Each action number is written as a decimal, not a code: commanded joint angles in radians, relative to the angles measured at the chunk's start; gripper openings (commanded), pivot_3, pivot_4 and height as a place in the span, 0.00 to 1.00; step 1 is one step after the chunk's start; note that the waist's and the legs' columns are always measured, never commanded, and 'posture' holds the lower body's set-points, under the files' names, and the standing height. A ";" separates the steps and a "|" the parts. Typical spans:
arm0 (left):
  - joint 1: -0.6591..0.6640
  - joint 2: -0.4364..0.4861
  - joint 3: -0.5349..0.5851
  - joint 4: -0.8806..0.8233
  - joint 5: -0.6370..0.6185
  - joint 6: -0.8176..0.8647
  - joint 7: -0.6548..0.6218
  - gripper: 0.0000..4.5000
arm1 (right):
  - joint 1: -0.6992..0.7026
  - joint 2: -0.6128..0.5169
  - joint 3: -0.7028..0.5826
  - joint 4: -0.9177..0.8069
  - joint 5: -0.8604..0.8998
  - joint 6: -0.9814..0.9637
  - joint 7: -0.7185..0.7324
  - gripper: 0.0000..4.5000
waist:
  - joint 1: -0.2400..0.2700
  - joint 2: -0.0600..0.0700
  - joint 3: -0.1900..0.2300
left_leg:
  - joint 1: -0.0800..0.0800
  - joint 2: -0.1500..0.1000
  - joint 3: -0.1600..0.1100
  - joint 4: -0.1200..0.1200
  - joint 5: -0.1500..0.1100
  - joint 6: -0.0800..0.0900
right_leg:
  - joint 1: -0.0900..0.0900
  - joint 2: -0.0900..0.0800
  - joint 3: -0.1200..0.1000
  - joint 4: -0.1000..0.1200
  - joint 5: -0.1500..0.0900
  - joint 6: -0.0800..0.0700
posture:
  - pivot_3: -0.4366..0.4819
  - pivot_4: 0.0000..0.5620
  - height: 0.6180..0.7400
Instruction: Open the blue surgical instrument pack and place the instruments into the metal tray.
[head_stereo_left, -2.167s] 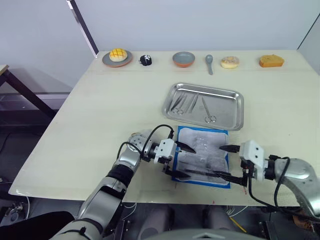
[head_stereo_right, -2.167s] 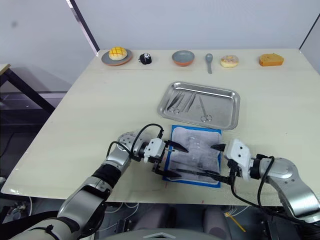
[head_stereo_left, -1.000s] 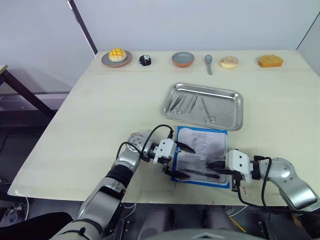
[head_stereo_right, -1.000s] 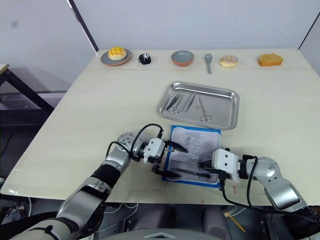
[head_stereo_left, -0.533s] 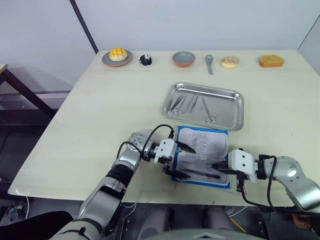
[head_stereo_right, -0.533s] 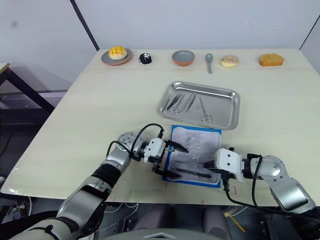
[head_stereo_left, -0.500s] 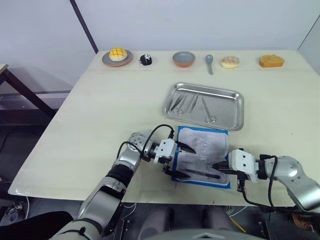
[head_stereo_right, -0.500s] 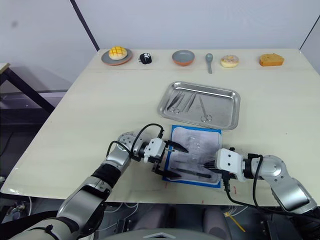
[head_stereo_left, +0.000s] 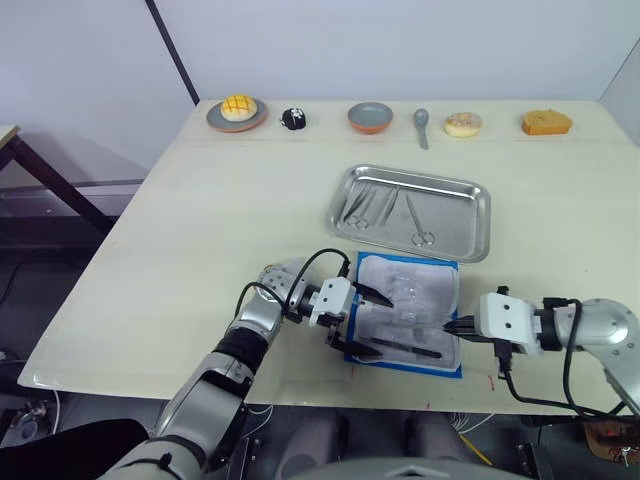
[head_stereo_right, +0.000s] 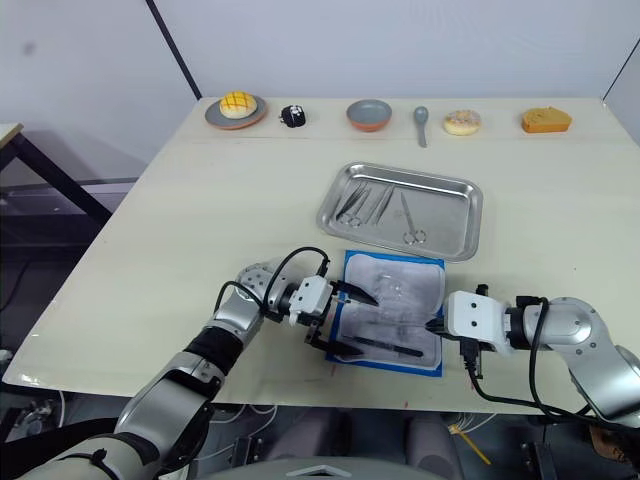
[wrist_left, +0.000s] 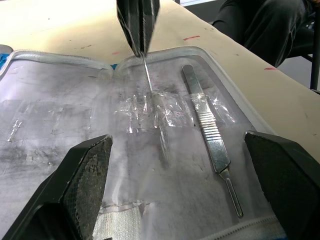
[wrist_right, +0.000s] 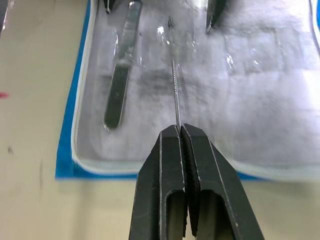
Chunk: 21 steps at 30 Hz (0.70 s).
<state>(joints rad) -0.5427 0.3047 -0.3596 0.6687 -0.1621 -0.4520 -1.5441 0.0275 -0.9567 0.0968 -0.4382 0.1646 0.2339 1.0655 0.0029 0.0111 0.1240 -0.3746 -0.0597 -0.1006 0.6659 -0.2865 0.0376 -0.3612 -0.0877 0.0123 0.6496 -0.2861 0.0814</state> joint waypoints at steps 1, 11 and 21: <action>0.065 0.015 -0.070 0.083 0.093 0.003 -0.016 1.00 | 0.014 -0.029 -0.065 -0.039 0.017 -0.020 0.013 0.01 | 0.003 0.000 0.000 | 0.000 0.000 0.000 0.000 0.000 0.000 | 0.000 0.000 0.000 0.000 0.000 0.000 | 0.48 0.27 1.00; 0.068 0.010 -0.073 0.088 0.093 -0.003 -0.014 1.00 | 0.128 -0.097 -0.203 -0.041 0.040 -0.084 0.073 0.01 | 0.010 0.000 0.000 | -0.002 0.000 -0.001 0.000 0.000 0.000 | 0.000 0.000 -0.002 -0.003 0.000 0.000 | 0.48 0.27 1.00; 0.065 0.004 -0.075 0.099 0.095 -0.009 -0.016 1.00 | 0.297 -0.116 -0.448 -0.031 0.072 -0.146 0.152 0.01 | 0.011 0.000 0.000 | -0.003 0.000 -0.002 -0.001 0.000 0.000 | 0.000 0.000 -0.002 -0.004 0.000 0.000 | 0.48 0.27 1.00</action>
<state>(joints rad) -0.5438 0.2942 -0.3634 0.6713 -0.1611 -0.4695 -1.5428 0.3184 -1.0690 -0.2838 -0.4536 0.2163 0.1090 1.2033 0.0139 0.0116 0.1239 -0.3773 -0.0595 -0.1022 0.6652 -0.2866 0.0375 -0.3611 -0.0881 0.0099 0.6455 -0.2859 0.0813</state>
